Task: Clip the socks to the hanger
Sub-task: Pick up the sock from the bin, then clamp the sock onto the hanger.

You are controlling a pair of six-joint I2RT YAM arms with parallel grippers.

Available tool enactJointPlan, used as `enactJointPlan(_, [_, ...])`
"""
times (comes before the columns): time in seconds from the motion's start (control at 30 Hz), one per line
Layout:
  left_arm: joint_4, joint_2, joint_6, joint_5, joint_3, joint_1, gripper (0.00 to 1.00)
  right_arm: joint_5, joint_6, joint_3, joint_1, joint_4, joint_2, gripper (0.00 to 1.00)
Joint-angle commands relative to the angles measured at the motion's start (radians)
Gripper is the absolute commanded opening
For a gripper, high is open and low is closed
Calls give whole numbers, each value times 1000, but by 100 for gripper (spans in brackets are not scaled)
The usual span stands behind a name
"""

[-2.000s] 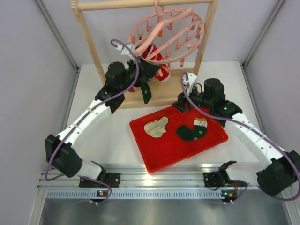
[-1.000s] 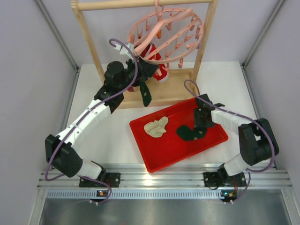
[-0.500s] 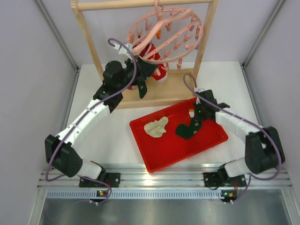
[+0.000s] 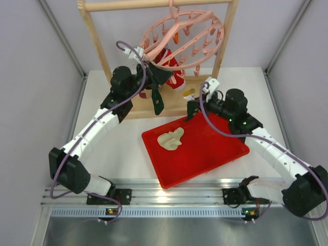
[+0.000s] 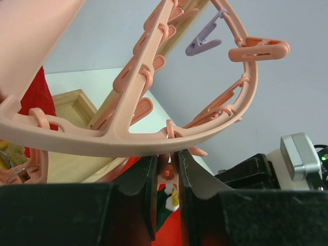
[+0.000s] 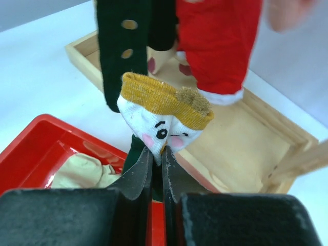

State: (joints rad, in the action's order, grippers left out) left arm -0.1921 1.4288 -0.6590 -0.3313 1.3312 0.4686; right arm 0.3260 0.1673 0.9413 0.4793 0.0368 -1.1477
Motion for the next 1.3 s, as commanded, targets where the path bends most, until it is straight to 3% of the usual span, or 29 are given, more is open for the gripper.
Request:
enactJointPlan(0.0, [-104,-19,-45,-66,3,-7,0,33,123,54,54,103,-23,0])
enactJointPlan(0.33, [-116,4,-106,-118,-3,-18,0,7,193,94,125,225,-55,0])
enactJointPlan(1.27, [-139,22,-148,-195,-23,-22,0,7,161,215,134,261,-127,0])
